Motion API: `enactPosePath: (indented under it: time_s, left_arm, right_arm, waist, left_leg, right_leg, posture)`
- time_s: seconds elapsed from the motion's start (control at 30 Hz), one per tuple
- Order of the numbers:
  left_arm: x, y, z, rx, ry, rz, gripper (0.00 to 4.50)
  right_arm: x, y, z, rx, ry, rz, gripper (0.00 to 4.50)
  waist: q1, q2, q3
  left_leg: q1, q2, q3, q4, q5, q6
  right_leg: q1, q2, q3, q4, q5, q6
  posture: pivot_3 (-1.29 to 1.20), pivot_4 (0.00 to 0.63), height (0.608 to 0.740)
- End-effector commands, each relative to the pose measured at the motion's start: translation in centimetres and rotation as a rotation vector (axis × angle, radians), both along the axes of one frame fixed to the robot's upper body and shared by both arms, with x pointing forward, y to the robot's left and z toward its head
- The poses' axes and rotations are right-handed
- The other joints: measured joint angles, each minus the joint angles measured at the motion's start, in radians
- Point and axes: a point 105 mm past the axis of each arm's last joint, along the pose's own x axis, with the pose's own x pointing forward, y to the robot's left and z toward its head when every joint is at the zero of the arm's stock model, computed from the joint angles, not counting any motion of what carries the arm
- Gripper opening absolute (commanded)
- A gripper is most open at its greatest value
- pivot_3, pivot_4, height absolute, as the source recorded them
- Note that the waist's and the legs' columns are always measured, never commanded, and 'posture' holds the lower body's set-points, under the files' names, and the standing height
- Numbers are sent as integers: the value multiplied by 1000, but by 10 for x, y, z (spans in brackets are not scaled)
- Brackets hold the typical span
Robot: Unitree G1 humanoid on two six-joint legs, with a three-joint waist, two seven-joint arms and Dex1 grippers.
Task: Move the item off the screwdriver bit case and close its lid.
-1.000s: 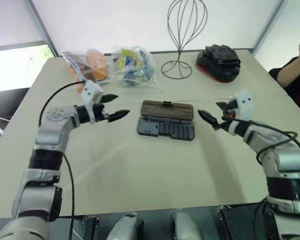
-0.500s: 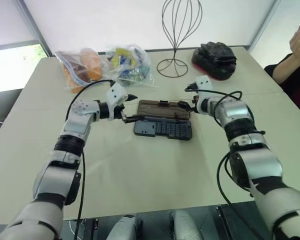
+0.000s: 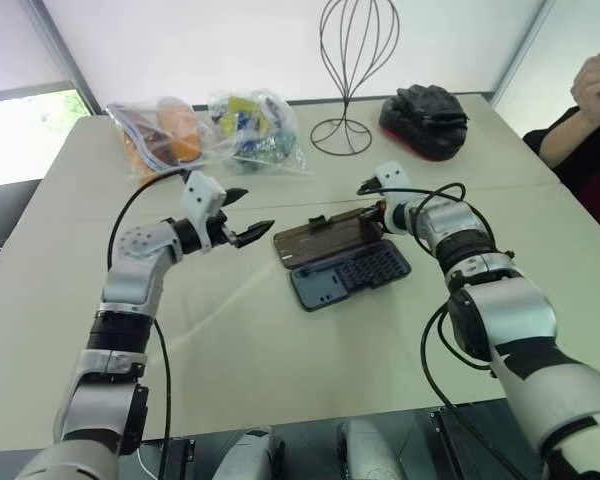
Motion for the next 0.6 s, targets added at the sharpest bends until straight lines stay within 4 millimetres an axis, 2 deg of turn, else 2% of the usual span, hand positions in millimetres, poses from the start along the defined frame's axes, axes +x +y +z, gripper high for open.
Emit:
enactPosePath:
  time_s: [0.03, 0.17, 0.33, 0.47, 0.6]
  left_arm:
    - [-3, 0, 16, -19, -55, 1, 4500]
    - [-2, 2, 17, -14, -56, 7, 4500]
    - [-5, 1, 10, -9, -38, 5, 4500]
    - [-11, -4, 3, -6, -10, -27, 4500]
    - [-24, -7, -1, 3, 28, -82, 4500]
  right_arm:
    - [-9, -15, -27, -15, 99, -86, 18]
    - [-5, -21, -13, 54, 81, -164, 18]
    - [-6, -30, 19, 118, 100, -275, 18]
    - [-31, -18, 32, 146, 118, -279, 18]
    - [-63, -3, 31, 153, 116, -268, 18]
  waist:
    - [-1, 0, 0]
    - [3, 0, 0]
    - [20, 1, 1]
    - [24, 1, 1]
    - [17, 1, 1]
  left_leg:
    - [0, 0, 0, 0, 0, 0]
    - [3, 0, 0, 1, 0, 0]
    - [4, -1, 0, 3, 0, 0]
    - [-1, -1, -1, 9, 0, 0]
    - [-9, -1, 0, 10, 0, 0]
  right_leg:
    - [1, 0, 0, 0, 0, 0]
    - [4, 0, 0, 0, 0, 0]
    - [5, -1, 0, 0, 0, 0]
    - [1, -1, 0, 1, 0, 0]
    - [-9, -2, 1, 6, 0, 0]
  posture:
    - [0, 150, 740]
    - [0, 150, 740]
    - [0, 150, 740]
    - [0, 150, 740]
    - [0, 150, 740]
